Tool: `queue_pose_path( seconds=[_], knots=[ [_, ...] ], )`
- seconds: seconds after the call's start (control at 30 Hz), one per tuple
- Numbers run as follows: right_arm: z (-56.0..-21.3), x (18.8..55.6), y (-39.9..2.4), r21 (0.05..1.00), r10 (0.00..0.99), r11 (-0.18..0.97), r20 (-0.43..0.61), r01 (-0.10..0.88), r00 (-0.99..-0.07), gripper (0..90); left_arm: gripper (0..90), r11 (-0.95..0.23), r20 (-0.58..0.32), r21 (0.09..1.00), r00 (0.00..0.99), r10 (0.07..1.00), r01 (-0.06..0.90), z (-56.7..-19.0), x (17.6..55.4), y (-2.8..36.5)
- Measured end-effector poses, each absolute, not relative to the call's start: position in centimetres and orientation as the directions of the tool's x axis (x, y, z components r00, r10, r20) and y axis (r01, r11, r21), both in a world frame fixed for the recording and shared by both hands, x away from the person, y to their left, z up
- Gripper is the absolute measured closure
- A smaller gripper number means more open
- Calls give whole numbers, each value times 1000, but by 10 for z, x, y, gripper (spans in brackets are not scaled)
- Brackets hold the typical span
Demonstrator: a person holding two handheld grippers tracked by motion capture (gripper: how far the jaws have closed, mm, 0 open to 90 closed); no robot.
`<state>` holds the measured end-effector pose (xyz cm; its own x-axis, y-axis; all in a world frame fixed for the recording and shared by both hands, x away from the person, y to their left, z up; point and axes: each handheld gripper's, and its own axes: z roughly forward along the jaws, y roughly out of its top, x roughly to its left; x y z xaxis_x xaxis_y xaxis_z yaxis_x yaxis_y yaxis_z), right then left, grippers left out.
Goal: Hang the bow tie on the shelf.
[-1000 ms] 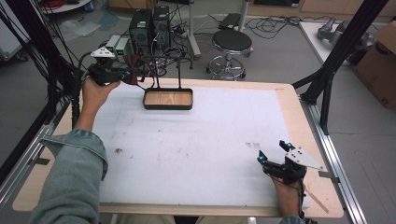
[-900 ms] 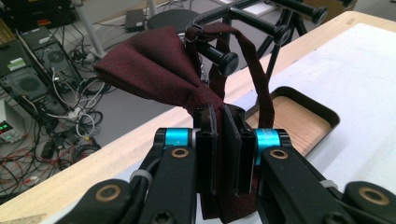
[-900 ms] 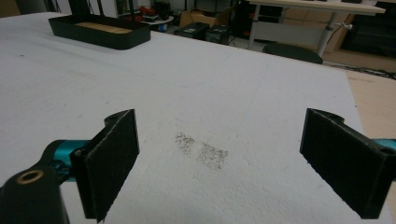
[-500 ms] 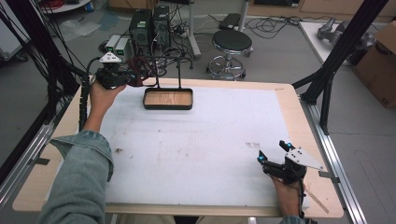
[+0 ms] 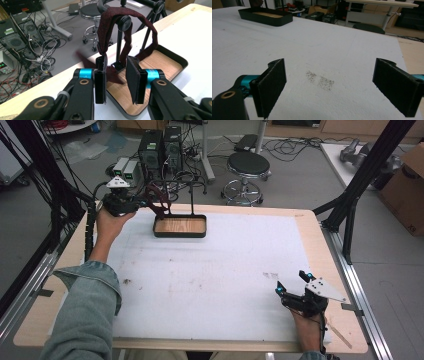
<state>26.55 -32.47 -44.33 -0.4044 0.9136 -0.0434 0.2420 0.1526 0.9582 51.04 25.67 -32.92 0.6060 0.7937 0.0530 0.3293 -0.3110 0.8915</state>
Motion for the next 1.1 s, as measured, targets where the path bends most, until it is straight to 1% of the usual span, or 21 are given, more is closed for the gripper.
queue_pose_path(
  seconds=[0.3,0.57,0.6,0.8,1.1],
  knots=[
    [-443,266,-325,958,913,156,-48,240,-404,107,613,-289,53,908,601,797,304,-320,498,262],
    [-443,266,-325,958,914,156,-47,241,-402,107,519,-254,45,926,586,809,280,-310,481,270],
    [-443,266,-325,958,914,156,-48,240,-402,107,498,-249,44,928,583,811,277,-308,479,271],
    [-443,266,-324,958,913,160,-51,240,-405,107,457,-217,33,944,582,812,249,-301,457,277],
    [-444,266,-325,957,915,160,-52,240,-401,107,381,-197,37,957,589,807,211,-293,429,285]
  ],
)
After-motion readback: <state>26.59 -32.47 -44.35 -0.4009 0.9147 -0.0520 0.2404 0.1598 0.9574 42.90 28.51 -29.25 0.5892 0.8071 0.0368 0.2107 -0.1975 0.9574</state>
